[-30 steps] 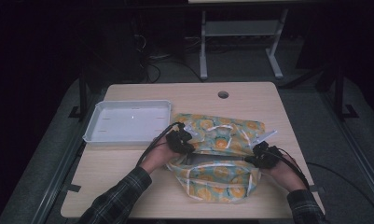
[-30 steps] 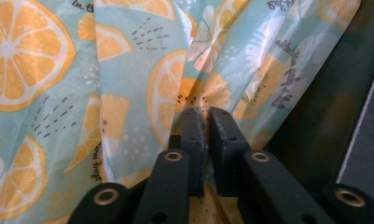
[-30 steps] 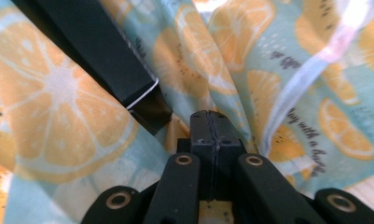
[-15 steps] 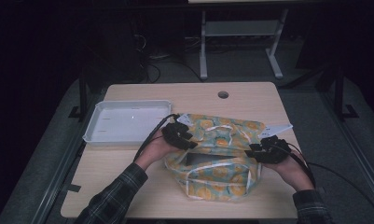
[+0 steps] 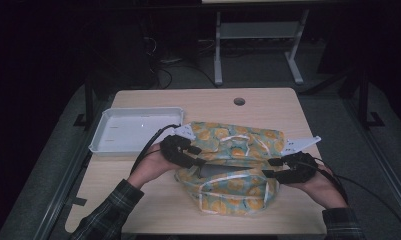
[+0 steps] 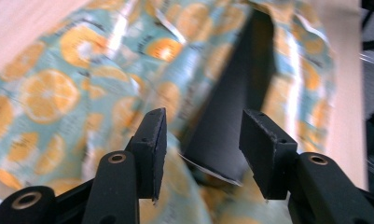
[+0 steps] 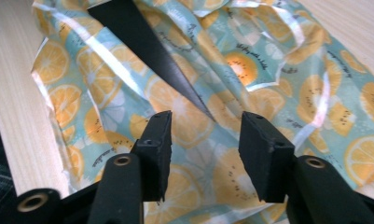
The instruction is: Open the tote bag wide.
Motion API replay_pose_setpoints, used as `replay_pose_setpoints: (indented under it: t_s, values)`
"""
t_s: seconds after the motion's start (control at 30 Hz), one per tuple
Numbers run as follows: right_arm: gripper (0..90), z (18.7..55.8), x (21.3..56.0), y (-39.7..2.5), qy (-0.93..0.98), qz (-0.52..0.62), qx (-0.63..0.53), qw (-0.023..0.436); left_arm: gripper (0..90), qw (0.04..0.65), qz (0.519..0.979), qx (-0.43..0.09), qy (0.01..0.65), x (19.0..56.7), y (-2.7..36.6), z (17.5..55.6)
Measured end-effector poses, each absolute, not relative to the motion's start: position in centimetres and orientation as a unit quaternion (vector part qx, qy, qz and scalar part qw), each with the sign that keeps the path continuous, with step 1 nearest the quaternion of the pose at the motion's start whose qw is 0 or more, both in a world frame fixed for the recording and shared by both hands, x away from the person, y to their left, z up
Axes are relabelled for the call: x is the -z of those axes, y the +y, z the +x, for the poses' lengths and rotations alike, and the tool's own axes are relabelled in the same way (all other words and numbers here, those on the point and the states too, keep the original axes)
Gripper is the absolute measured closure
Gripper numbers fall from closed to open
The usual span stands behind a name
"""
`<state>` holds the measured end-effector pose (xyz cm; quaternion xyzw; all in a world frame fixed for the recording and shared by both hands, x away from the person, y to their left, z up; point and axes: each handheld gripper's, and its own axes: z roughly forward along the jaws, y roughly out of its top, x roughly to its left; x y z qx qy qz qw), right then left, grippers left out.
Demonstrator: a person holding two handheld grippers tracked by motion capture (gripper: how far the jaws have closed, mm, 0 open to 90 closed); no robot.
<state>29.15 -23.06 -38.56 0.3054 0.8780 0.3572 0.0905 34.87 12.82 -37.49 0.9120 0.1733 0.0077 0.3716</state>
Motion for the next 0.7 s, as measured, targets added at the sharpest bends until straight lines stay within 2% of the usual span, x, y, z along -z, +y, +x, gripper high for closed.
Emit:
replay_pose_setpoints:
  t_s: [0.4, 0.53, 0.63, 0.7]
  values:
    - [53.0, 29.3, 39.7, -21.5, 0.899, 0.291, -0.322, 0.062, 46.1, 0.347, 0.926, 0.008, 0.151, 39.4, 13.8, 30.9]
    - [59.6, 29.4, 40.1, -21.5, 0.903, 0.294, -0.308, 0.062, 48.5, 0.335, 0.931, 0.009, 0.145, 39.8, 13.5, 30.8]
    - [69.8, 29.4, 40.2, -21.6, 0.905, 0.296, -0.300, 0.060, 55.2, 0.323, 0.936, 0.004, 0.139, 40.0, 13.4, 30.7]
    - [77.8, 29.4, 40.3, -21.7, 0.906, 0.293, -0.300, 0.058, 63.9, 0.316, 0.939, -0.001, 0.136, 40.1, 13.3, 30.7]
